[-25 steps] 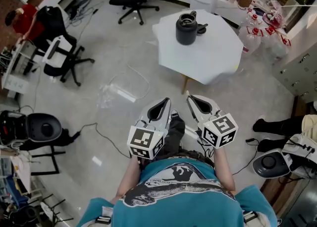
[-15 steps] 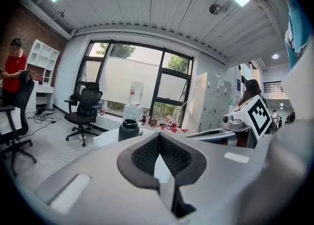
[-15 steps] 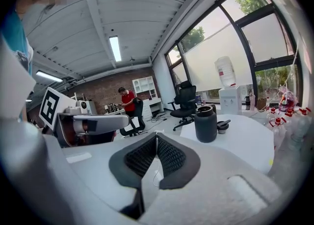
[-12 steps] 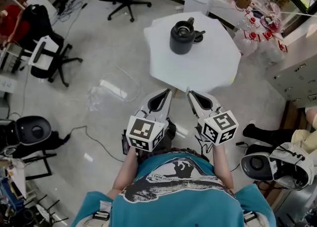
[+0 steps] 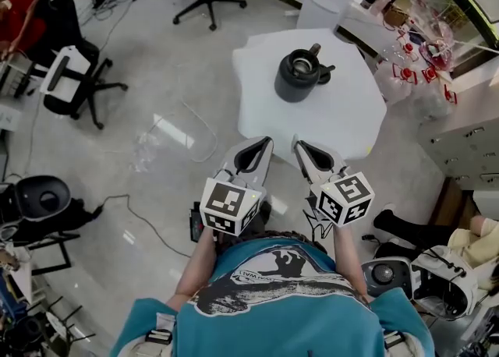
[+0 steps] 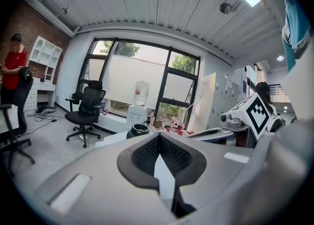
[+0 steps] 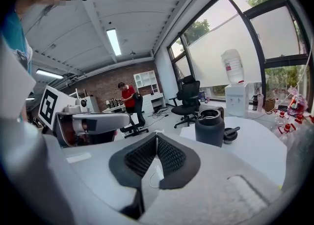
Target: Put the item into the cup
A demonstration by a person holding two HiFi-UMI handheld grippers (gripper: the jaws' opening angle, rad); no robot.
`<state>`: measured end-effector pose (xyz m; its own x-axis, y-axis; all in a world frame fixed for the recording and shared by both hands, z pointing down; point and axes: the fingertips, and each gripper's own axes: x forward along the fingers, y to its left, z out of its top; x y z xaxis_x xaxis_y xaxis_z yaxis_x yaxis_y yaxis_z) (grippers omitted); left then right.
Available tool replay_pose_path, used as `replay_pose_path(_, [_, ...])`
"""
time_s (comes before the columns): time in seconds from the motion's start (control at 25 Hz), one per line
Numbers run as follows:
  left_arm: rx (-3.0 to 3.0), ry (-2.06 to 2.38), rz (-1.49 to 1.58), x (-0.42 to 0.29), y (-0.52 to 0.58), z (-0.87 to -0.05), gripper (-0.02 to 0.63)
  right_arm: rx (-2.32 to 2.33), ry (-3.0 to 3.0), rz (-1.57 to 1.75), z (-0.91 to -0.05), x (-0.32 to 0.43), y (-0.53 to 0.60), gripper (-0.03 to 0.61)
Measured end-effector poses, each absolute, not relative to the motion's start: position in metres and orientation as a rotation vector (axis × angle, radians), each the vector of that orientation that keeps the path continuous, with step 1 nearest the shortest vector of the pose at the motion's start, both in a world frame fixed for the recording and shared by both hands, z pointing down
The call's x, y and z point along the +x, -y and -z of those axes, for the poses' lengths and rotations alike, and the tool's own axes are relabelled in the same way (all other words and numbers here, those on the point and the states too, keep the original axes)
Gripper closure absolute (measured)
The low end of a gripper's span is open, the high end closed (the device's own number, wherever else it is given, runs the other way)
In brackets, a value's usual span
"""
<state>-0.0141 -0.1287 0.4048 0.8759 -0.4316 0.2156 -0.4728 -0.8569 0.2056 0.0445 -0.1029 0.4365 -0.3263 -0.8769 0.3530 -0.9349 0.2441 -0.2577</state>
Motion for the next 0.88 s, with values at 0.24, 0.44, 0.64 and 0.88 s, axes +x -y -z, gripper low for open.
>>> replay_pose_path(0.24, [2.773, 0.698, -0.25, -0.007, 0.151, -0.412, 0.594, 1.723, 2.36, -0.674, -0.444, 0.053, 0.123, 0.574])
replay_pose_path(0.44, [2.782, 0.679, -0.259, -0.004, 0.154, -0.414, 0.594, 1.725, 2.348, -0.69, -0.449, 0.053, 0.128, 0.574])
replay_pose_path(0.64, [2.77, 0.681, -0.274, -0.002, 0.149, -0.415, 0.594, 1.709, 2.345, -0.72, -0.452, 0.054, 0.124, 0.574])
replay_pose_path(0.88, [2.769, 0.732, -0.288, -0.003, 0.15, -0.414, 0.594, 1.688, 2.378, -0.712, -0.449, 0.058, 0.134, 0.574])
